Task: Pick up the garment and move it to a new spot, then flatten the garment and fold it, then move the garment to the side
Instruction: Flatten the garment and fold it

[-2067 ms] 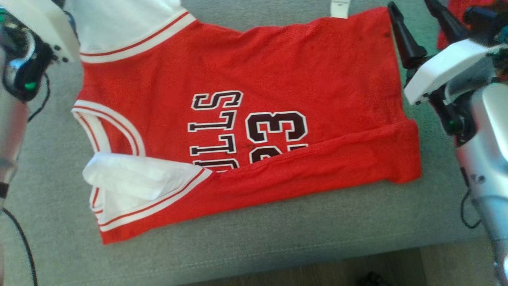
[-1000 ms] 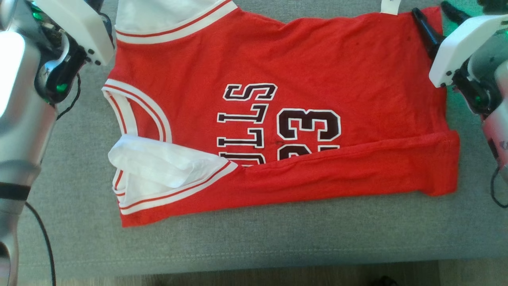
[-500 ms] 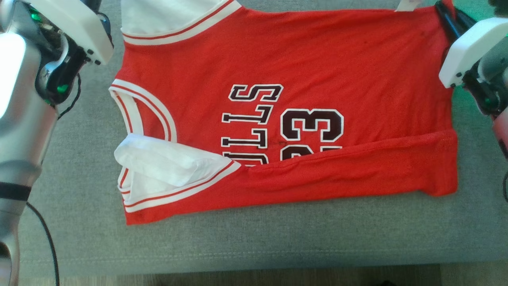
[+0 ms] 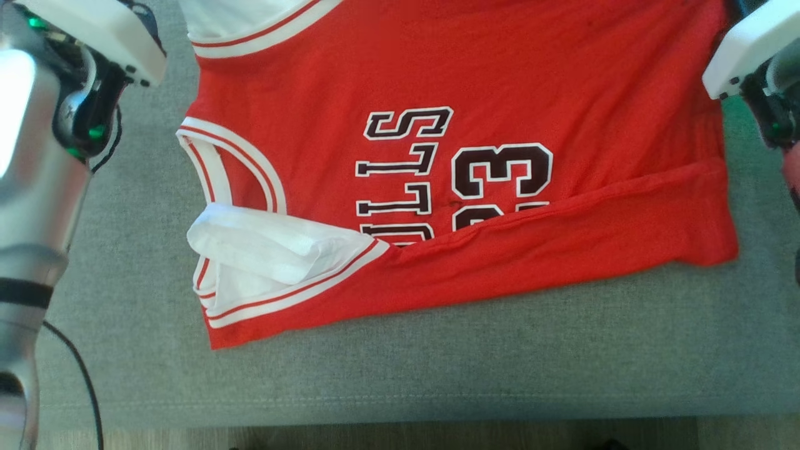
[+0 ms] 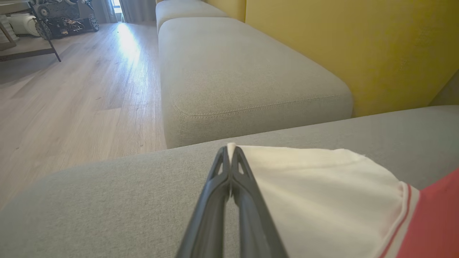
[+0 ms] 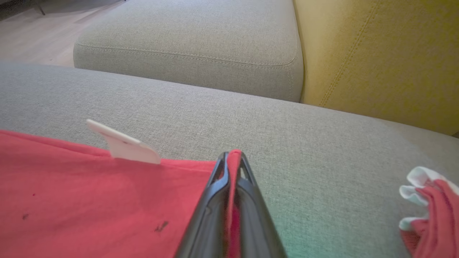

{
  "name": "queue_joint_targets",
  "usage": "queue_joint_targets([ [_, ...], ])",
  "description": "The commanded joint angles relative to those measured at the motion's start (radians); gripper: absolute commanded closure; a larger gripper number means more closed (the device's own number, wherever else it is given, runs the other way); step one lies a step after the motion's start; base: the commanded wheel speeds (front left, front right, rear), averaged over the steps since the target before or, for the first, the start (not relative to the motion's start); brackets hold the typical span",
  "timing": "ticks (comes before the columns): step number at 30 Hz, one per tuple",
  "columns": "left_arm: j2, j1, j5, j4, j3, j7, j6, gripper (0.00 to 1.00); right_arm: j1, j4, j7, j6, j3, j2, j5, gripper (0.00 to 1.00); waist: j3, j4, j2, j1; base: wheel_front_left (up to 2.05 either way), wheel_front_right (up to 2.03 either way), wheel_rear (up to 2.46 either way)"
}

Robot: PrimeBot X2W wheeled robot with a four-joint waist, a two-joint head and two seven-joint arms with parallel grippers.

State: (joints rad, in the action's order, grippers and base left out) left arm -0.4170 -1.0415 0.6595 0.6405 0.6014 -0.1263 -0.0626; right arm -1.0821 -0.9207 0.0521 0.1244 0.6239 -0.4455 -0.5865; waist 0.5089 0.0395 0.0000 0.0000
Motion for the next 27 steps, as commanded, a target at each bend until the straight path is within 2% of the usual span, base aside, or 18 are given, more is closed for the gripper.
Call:
queue_joint_targets([
  [1,-0.038,-0.058,-0.010,-0.012,-0.041,-0.017,0.008,1.00,-0.012,0.008,0.020,0.006,-0.002,-0.002,0.005,1.00,0.002,0.001,0.0000,0.0000,0.00,0.00,0.00],
  [6,-0.034,-0.055,-0.017,0.004,-0.026,-0.042,-0.005,1.00,-0.004,0.007,0.066,0.006,0.012,-0.002,-0.002,1.00,-0.002,0.000,0.0000,0.0000,0.00,0.00,0.00],
  [15,-0.077,0.016,-0.029,-0.043,-0.007,-0.071,-0.012,1.00,0.056,0.038,0.132,0.006,0.045,-0.023,-0.039,1.00,-0.050,0.001,0.0000,0.0000,0.00,0.00,0.00],
  [22,-0.128,0.126,-0.016,-0.168,-0.002,-0.058,0.009,1.00,0.129,0.091,0.146,0.006,0.082,-0.066,-0.077,1.00,-0.105,0.013,0.0000,0.0000,0.00,0.00,0.00],
  [27,-0.189,0.221,-0.040,-0.273,0.045,0.000,0.021,1.00,0.196,0.137,0.133,0.006,0.112,-0.104,-0.115,1.00,-0.152,0.027,0.0000,0.0000,0.00,0.00,0.00],
])
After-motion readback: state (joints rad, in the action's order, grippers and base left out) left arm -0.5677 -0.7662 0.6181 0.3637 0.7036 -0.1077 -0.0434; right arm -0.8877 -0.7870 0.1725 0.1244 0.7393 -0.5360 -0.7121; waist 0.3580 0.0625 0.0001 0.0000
